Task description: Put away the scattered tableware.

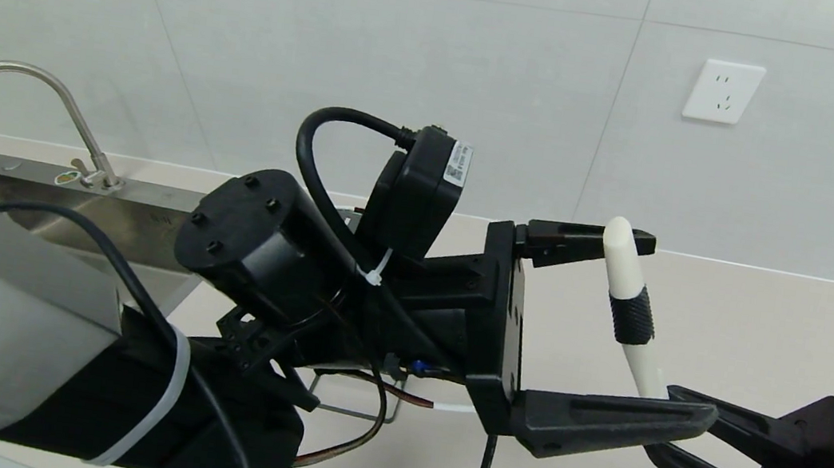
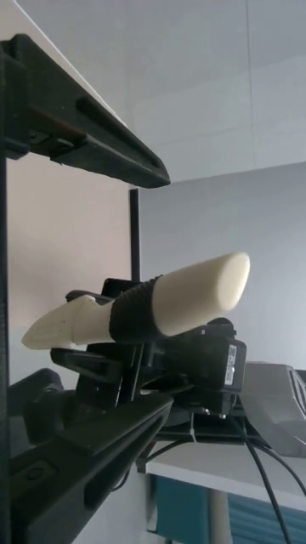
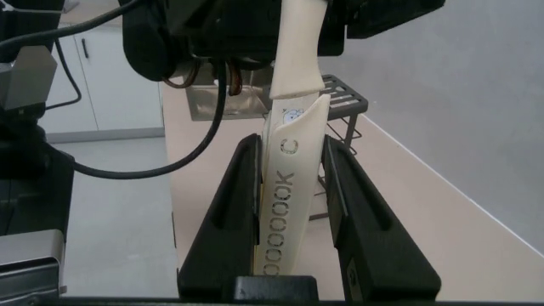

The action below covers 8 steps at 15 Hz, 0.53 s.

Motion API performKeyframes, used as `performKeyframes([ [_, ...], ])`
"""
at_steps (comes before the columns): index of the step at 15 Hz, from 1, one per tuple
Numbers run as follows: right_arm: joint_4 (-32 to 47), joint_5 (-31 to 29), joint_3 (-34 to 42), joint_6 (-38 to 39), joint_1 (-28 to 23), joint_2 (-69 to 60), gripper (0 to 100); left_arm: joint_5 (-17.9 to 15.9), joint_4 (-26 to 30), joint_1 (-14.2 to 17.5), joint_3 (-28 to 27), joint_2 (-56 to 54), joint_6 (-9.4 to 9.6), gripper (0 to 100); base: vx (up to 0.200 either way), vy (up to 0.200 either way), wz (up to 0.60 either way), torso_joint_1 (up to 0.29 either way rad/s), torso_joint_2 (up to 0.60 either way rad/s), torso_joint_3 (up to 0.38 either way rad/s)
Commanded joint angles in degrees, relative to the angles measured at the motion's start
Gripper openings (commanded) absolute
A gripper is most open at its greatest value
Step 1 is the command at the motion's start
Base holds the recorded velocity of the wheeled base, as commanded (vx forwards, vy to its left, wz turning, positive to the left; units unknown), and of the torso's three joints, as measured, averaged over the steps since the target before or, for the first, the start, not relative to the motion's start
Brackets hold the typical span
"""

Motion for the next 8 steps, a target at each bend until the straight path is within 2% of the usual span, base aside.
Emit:
performKeyframes([
  [1, -0.06, 0.01, -0.02, -0.02, -0.06, 0.18, 0, 0.02, -0.06, -0.35, 0.01, -0.38, 0.05, 0, 0.0, 0.0, 0.0, 0.0, 0.0, 0.0],
  [6, -0.06, 0.01, -1.78, -0.02, -0.06, 0.18, 0, 0.02, -0.06, -0.35, 0.01, -0.38, 0.14, 0, 0.0, 0.0, 0.0, 0.0, 0.0, 0.0],
  [7, 0.03, 0.01, -2.39, -0.02, -0.14, 0.18, 100, 0.02, -0.06, -0.35, 0.01, -0.38, 0.14, 0, 0.0, 0.0, 0.0, 0.0, 0.0, 0.0],
  [8, 0.21, 0.01, -1.69, -0.02, -0.14, 0.79, 100, 0.02, -0.06, -0.35, 0.01, -0.38, 0.14, 0, 0.0, 0.0, 0.0, 0.0, 0.0, 0.0],
])
